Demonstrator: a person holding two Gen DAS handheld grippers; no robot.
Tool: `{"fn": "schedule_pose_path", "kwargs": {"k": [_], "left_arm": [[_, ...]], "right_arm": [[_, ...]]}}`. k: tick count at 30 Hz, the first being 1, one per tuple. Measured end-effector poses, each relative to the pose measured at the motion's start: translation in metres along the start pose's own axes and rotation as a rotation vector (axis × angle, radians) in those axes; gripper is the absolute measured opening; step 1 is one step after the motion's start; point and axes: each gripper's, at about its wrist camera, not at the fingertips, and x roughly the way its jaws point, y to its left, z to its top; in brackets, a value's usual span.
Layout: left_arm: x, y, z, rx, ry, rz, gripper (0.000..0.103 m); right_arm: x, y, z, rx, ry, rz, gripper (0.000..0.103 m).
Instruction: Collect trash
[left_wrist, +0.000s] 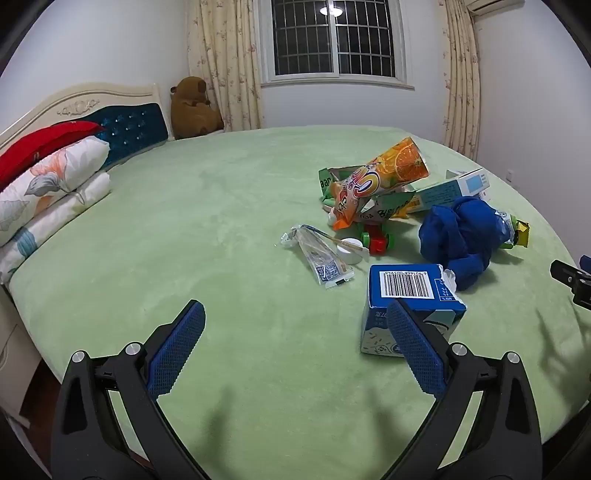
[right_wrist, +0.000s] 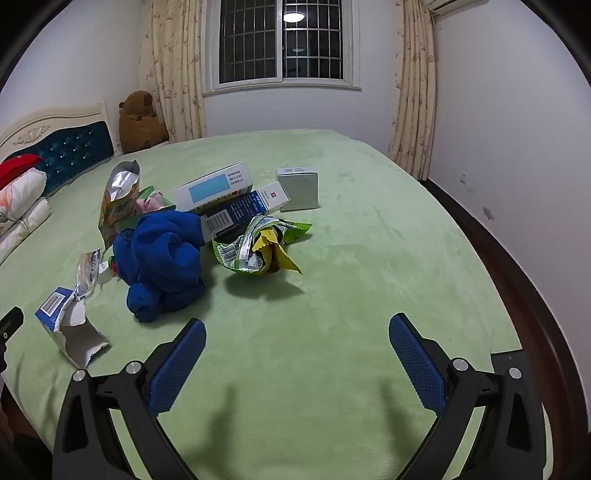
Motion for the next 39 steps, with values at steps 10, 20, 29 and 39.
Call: {"fn": "schedule_pose_path", "kwargs": {"k": [10,20,29,39], "left_arm": [[0.001,-0.003,-0.002,0.009,0.003,-0.008,0.096],[0.002,-0.003,-0.002,0.012,0.012,0.002,0.096],[0.007,0.002,-0.001,-0.021,0.031,-0.011,0.096],[0.007,-0.003,-0.003,0.003,0.030,-0.008,0.096]], "right_arm": [[0.001,-0.003,0.000,0.004,-0.003,0.001,0.098],[0.002,-0.002,0.000,0.003,0.004,0.003,0.098],[0.006,-0.006,-0.003,0.021,0.009,0.005,0.098],[0.006,-0.007,-0.003,0.022,0.012,0.006,0.098]]}}
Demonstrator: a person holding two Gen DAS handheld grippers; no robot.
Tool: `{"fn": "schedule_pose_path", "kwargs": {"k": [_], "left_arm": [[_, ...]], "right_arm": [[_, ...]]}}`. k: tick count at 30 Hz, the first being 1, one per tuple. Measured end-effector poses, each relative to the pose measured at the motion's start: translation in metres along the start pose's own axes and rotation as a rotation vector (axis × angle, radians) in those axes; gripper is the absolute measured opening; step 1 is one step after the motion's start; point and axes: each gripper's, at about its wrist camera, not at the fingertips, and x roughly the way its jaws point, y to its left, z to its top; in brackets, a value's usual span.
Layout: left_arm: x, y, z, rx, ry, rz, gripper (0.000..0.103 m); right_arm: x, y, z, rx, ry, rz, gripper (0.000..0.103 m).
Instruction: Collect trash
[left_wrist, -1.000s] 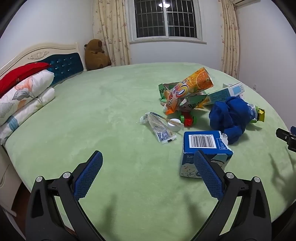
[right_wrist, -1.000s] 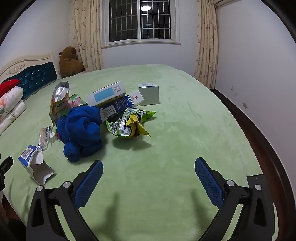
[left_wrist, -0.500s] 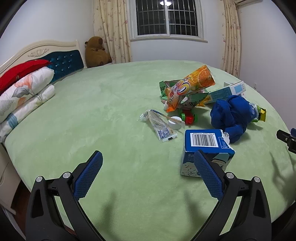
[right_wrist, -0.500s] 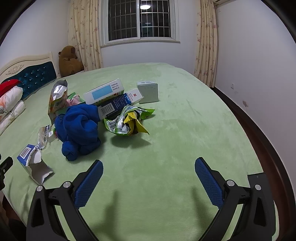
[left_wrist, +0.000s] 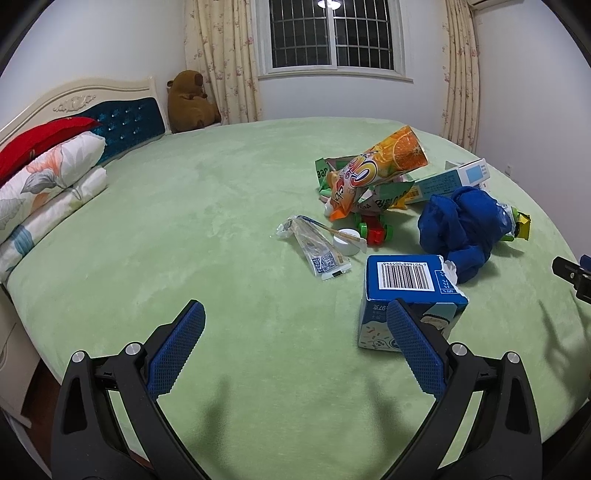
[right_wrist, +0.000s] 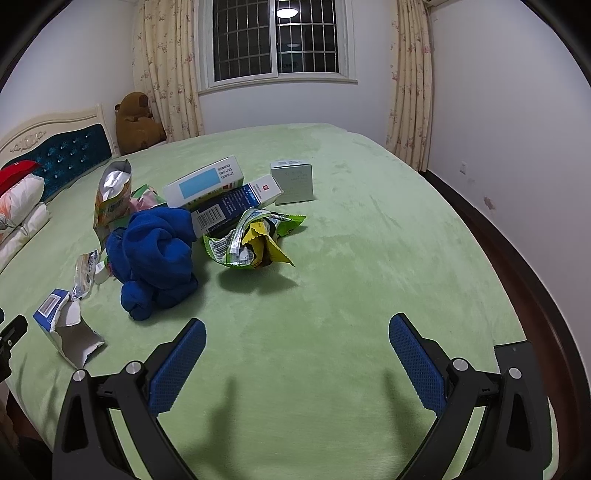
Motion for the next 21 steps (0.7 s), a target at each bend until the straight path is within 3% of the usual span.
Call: {"fn": "schedule_pose_path", "kwargs": {"k": [21], "left_arm": [[-0.0001,-0.0044,-0.0013,0.011,0.001,-0.015,0.096]], "right_arm": [[-0.0003,-0.0021,-0.0009,0.002,0.002,0.001,0.098]]}}
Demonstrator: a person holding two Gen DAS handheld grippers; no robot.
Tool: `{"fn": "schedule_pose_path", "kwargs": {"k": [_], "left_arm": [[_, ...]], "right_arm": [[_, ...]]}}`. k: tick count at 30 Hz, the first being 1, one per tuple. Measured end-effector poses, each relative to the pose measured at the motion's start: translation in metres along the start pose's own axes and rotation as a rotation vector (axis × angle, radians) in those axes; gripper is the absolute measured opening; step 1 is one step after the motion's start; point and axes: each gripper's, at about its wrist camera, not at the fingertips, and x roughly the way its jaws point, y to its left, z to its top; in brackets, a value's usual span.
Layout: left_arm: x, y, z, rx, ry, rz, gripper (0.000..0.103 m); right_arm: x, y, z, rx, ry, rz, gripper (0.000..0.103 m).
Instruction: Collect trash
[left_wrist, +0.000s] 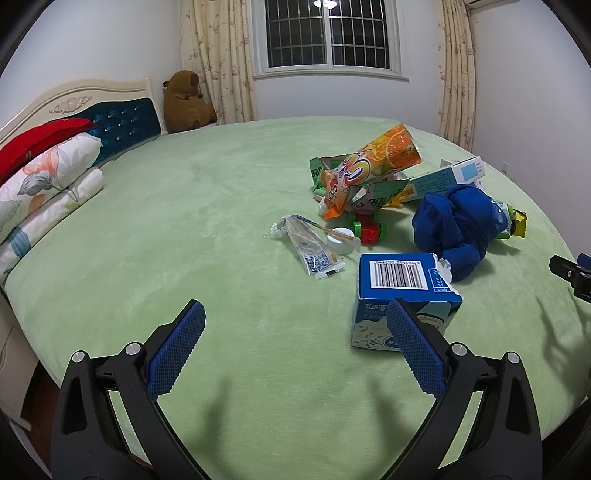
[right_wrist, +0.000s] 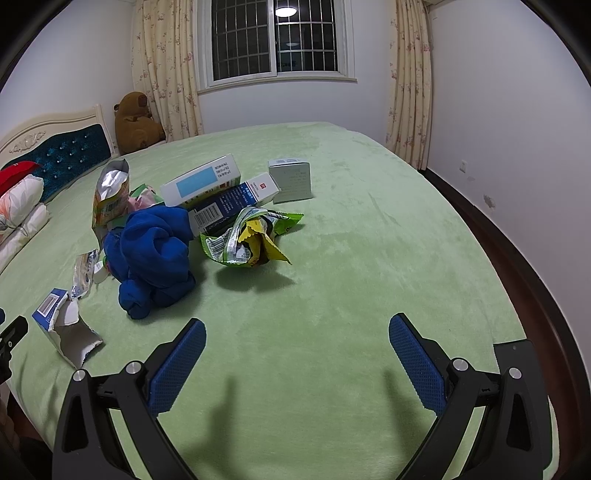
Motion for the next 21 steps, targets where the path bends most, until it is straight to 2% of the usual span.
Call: {"fn": "schedule_pose_path", "kwargs": {"k": [9,21], "left_arm": [[-0.0049,-0.0030,0.0003,-0.007,-0.011,-0.066,0.096],[-0.0048,-0.0057,0.0008,-0.003,-0.012,-0.083,0.096]], "right_arm": [[-0.0005,-0.0006,-0.0003,-0.001,0.001,0.000,0.098],[-0.0001,-0.0028,-0.0019,-0.001,0.003,0.000,0.098]]}}
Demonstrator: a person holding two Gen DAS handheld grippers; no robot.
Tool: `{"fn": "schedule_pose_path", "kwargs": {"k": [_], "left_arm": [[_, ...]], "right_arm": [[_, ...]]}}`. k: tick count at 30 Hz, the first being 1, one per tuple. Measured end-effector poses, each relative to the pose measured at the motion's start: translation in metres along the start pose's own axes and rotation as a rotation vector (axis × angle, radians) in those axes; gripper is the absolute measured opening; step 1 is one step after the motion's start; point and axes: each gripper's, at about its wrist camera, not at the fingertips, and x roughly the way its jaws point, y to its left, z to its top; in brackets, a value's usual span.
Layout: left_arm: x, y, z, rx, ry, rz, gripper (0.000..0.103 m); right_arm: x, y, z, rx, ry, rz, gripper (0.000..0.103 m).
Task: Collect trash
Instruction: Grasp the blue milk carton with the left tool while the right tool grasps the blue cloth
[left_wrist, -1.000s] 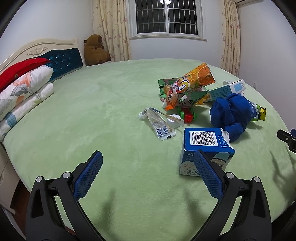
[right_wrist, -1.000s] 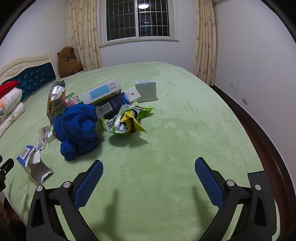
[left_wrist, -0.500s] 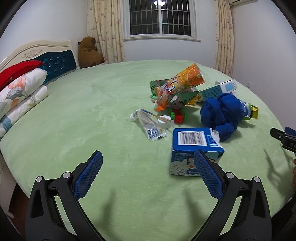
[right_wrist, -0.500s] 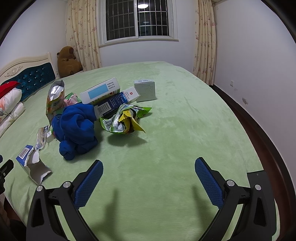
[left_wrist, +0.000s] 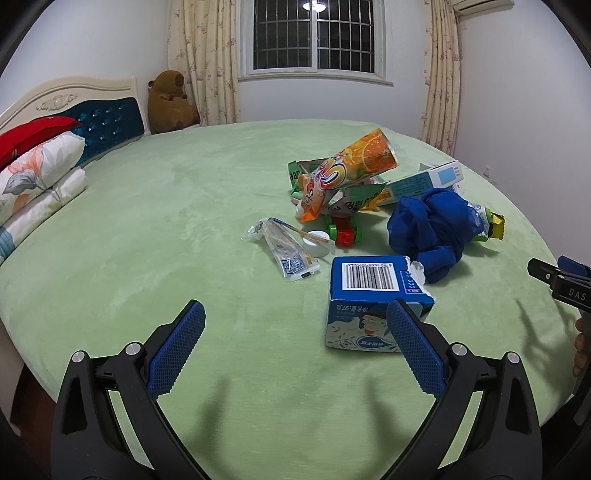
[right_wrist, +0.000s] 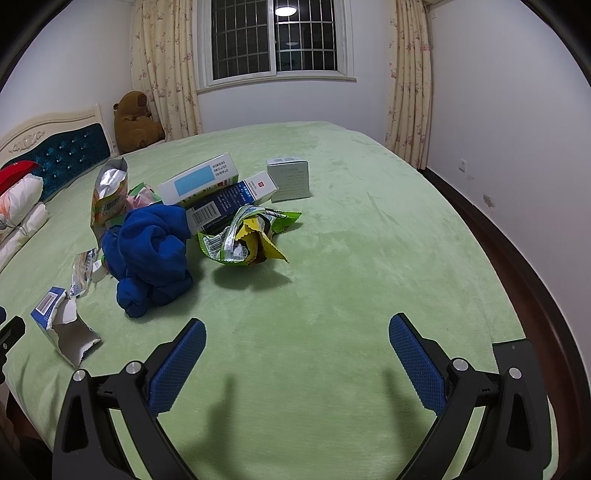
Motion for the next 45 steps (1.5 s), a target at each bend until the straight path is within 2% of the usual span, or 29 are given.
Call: {"fn": "schedule_pose_path", "kwargs": {"k": [5,12,18,20,24,26,28,30,32,33,34,36,40,45], "left_arm": [[-0.004,-0.005,0.001,0.000,-0.020,-0.047,0.096],[0.004,-0.022,-0.001,0.037,-0.003,-0.094,0.096],[0.016,-0.029,-0.002,0.028,-0.001,-0.150,0.096],[0.021,-0.035,-0.003,0.051,-0.027,-0.122,0.096],[0.046,-0.047,-0.004,0.085,0.011,-0.088,0.096],[0.062,-0.049,-0.003,0.080,0.061,-0.085,0.096],[0.063,-0.046,0.000,0.060,0.038,-0.095,0.096],[0.065,-0.044,0.000,0.051,0.019,-0.075,0.096],[0.072,-0.043,0.002,0.040,0.043,-0.079,0.093],[0.074,-0.043,0.002,0.041,0.043,-0.082,0.085],[0.075,-0.043,0.002,0.046,0.045,-0.086,0.071],[0.079,-0.047,0.002,0.059,0.063,-0.072,0.071],[0.067,-0.054,0.001,0.088,0.025,-0.041,0.071],[0.048,-0.049,0.001,0.075,-0.010,-0.038,0.071]], "right_arm": [[0.001,-0.001,-0.001,0.002,0.000,-0.002,0.098],[0.001,-0.014,-0.001,0.028,-0.003,-0.002,0.098],[-0.001,-0.021,-0.002,0.046,-0.005,0.015,0.098],[0.000,-0.021,-0.003,0.048,-0.006,0.022,0.098],[0.001,-0.018,-0.003,0.039,-0.001,0.039,0.098],[0.001,-0.015,-0.004,0.026,0.002,0.040,0.098],[0.002,-0.012,-0.004,0.009,0.004,0.042,0.098],[0.003,-0.008,-0.005,-0.009,0.004,0.041,0.098],[0.003,-0.005,-0.004,-0.018,-0.001,0.038,0.098],[0.003,-0.005,-0.004,-0.018,-0.005,0.038,0.098],[0.002,-0.004,-0.004,-0.016,-0.008,0.039,0.098],[0.002,-0.003,-0.003,-0.008,-0.013,0.046,0.098],[0.003,0.002,-0.003,-0.002,-0.008,0.066,0.098],[0.000,0.019,-0.001,-0.043,-0.034,0.153,0.098]]}}
